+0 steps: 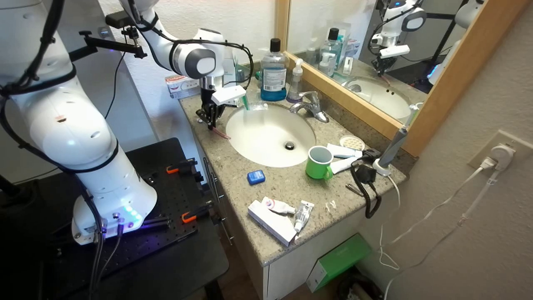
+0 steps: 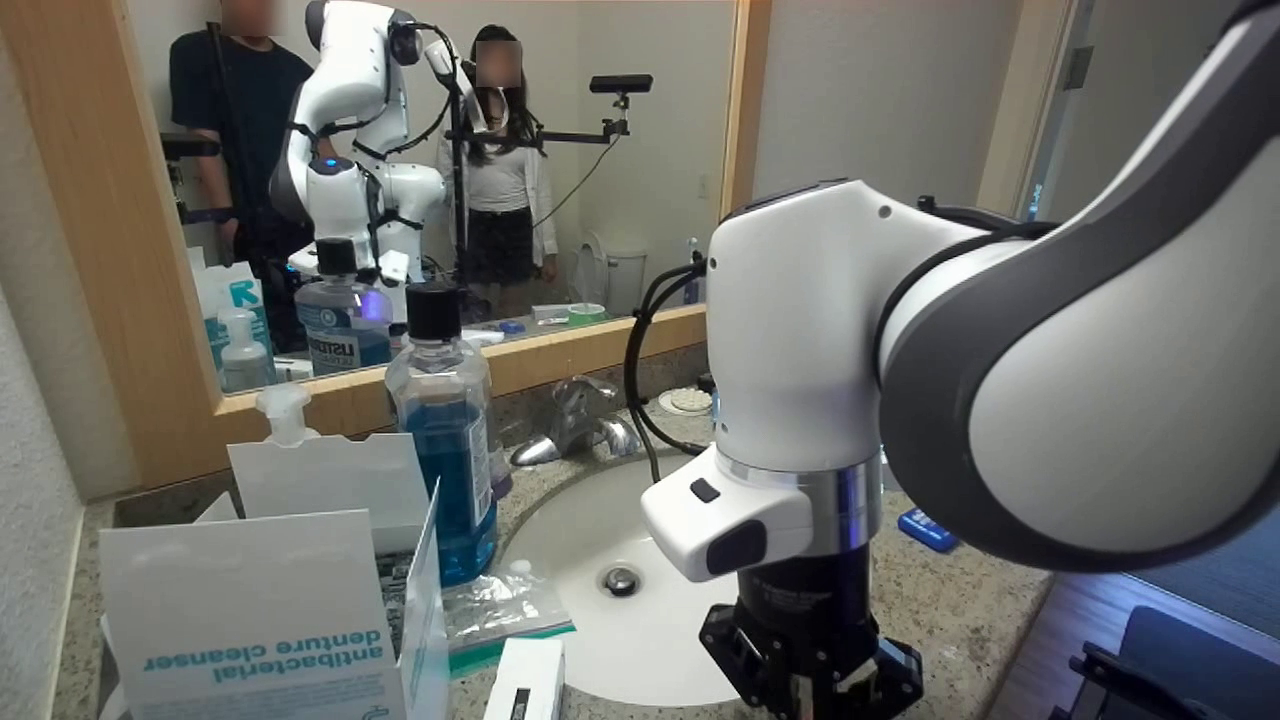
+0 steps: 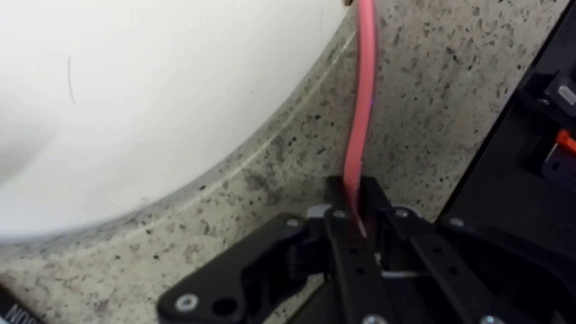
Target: Put the toothbrush into the green cup
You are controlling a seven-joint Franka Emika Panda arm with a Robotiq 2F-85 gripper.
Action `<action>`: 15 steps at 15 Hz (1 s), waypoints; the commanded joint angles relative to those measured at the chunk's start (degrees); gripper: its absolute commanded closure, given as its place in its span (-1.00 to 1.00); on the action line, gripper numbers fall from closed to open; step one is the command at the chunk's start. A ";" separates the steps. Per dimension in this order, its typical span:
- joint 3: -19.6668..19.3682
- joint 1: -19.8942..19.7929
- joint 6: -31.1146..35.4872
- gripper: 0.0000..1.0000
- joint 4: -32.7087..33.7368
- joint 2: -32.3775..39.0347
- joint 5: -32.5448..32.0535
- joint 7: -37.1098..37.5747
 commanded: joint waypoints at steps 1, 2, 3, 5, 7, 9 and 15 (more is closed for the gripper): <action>1.27 -1.15 1.84 0.94 -0.89 0.38 0.39 0.89; 1.32 -1.04 0.55 0.89 -1.01 -0.58 0.04 1.71; 1.22 -0.80 -1.68 0.89 -1.14 -1.85 -1.33 3.20; 1.01 -0.29 -5.78 0.90 -1.83 -4.83 -5.26 6.96; 1.22 0.10 -10.74 0.94 -2.31 -7.92 -9.44 10.57; 1.72 0.52 -16.57 0.94 -2.25 -10.84 -12.91 12.76; 1.19 1.35 -23.94 0.94 -1.59 -17.69 -14.06 12.19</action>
